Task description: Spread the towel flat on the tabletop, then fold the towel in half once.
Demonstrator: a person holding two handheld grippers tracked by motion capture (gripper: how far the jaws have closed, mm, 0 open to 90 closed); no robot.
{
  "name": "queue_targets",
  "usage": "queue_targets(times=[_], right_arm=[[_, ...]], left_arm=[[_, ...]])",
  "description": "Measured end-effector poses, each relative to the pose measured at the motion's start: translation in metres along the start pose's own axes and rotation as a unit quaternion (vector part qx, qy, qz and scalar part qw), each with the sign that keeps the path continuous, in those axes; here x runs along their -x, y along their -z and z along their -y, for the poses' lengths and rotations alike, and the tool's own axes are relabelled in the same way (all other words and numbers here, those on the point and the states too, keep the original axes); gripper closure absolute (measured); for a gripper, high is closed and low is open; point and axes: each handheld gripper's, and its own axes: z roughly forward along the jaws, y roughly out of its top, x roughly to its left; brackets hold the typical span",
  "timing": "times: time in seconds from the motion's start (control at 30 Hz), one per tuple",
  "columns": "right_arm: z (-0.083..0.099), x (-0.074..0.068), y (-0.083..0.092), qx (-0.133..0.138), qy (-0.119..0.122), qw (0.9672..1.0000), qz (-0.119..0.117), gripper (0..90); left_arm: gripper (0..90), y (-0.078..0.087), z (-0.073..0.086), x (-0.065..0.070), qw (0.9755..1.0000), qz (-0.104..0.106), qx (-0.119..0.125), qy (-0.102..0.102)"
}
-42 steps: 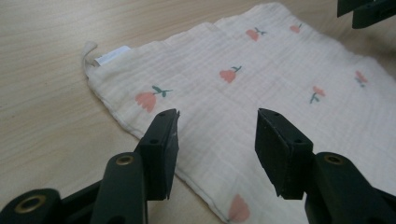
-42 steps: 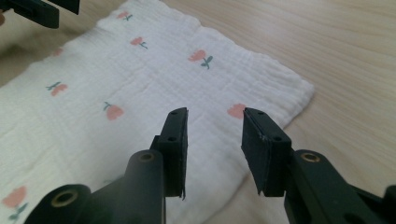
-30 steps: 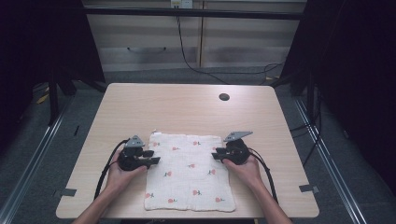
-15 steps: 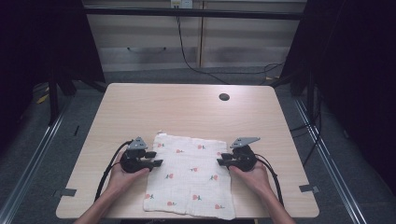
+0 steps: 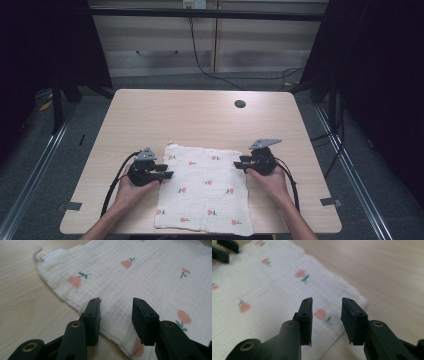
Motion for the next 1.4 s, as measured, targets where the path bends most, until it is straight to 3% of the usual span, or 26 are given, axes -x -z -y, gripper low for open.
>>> queue_targets(times=[0.27,0.37,0.5,0.63,0.77,0.87,0.93,1.07,1.17,1.3,1.4], right_arm=[[-0.012,0.028,-0.022,-0.004,-0.014,0.9996,0.025,64.7],[-0.012,0.031,-0.030,-0.019,-0.013,0.9993,0.028,64.2],[-0.014,0.035,-0.033,-0.012,-0.012,0.9994,0.030,62.3],[-0.013,0.033,-0.036,-0.014,-0.013,0.9996,0.022,70.7],[-0.013,0.029,-0.036,-0.019,-0.012,0.9996,0.017,81.9],[-0.013,0.029,-0.037,-0.012,-0.020,0.9996,0.016,86.7],[-0.013,0.029,-0.038,-0.010,-0.022,0.9996,0.014,87.5],[-0.014,0.027,-0.039,-0.011,-0.021,0.9996,0.014,88.1],[-0.014,0.027,-0.039,-0.011,-0.020,0.9997,0.012,88.2],[-0.014,0.028,-0.040,-0.011,-0.021,0.9997,0.009,88.3],[-0.014,0.028,-0.039,-0.011,-0.019,0.9997,0.009,88.3]], left_arm=[[58.2,0.000,0.001,0.000,1.0000,0.000,0.001,-0.001],[57.9,0.000,0.001,-0.001,1.0000,0.004,0.003,-0.001],[57.9,0.000,0.002,-0.002,0.9999,0.008,0.007,0.004],[57.3,0.000,0.001,0.000,1.0000,0.003,0.004,0.000],[51.0,0.003,-0.003,0.002,0.9999,0.003,0.009,-0.004],[50.1,0.011,-0.009,-0.005,0.9991,-0.003,0.041,0.008],[50.1,0.014,-0.015,-0.012,0.9989,-0.010,0.042,0.020],[51.3,0.014,-0.029,-0.024,0.9980,-0.026,0.054,0.021],[52.8,0.006,-0.035,-0.037,0.9971,-0.035,0.056,0.036],[53.5,-0.003,-0.038,-0.051,0.9974,-0.043,0.041,0.041],[53.7,-0.010,-0.036,-0.061,0.9965,-0.050,0.036,0.057]])
